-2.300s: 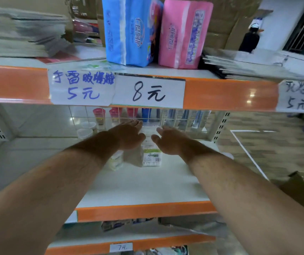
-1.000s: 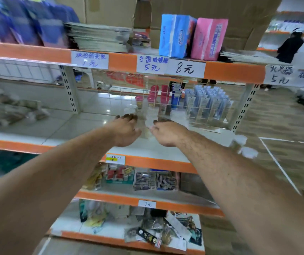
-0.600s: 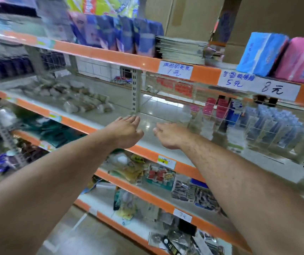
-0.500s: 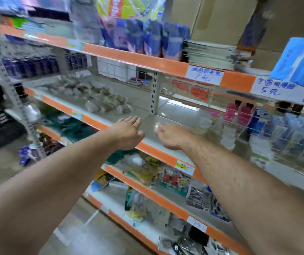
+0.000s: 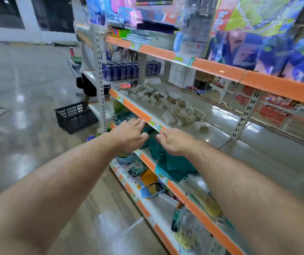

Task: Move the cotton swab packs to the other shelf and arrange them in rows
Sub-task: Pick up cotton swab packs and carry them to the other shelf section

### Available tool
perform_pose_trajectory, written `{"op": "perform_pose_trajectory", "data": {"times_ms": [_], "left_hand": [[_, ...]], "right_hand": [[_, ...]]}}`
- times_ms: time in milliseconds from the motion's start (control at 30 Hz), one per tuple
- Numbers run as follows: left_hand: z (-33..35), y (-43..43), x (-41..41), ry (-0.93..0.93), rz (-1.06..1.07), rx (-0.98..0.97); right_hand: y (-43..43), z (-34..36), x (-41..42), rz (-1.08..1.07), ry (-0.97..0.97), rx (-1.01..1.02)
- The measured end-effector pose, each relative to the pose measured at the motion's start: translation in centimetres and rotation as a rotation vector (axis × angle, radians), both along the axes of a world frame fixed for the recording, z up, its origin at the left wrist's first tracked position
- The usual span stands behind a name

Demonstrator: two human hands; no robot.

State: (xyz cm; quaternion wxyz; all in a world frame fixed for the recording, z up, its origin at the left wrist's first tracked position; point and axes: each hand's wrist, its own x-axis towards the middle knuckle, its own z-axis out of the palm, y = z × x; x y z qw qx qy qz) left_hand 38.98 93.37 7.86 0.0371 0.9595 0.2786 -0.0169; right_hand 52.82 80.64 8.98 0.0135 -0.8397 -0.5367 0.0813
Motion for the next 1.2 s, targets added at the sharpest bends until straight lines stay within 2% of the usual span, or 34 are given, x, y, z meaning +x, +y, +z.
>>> {"op": "perform_pose_trajectory", "data": {"times_ms": [100,267,400,600,900,1100,1200], "left_hand": [[-0.4,3.6,-1.0,0.015,0.031,0.018],[-1.4,8.8,-1.1,0.017,0.090,-0.004],[-1.5,12.9,0.2,-0.004,0.135,0.022],[1.0,18.7,3.7,0.012,0.170,0.049],[1.2,24.9,11.0,-0.005,0.135,0.045],[0.6,29.3,17.1,-0.009,0.022,0.013],[0.1,32.1,20.6,0.011,-0.059,0.040]], "right_hand": [[3.6,0.7,-1.3,0.076,-0.015,-0.059],[9.4,0.5,-0.9,0.090,0.016,-0.028],[14.3,-0.5,1.4,0.201,0.006,-0.047],[22.0,-0.4,6.9,0.218,0.035,0.018],[28.0,-0.8,15.0,0.179,-0.015,-0.018],[30.8,-1.0,19.0,0.075,0.080,0.020],[32.5,-1.7,20.8,-0.044,0.165,0.040]]}}
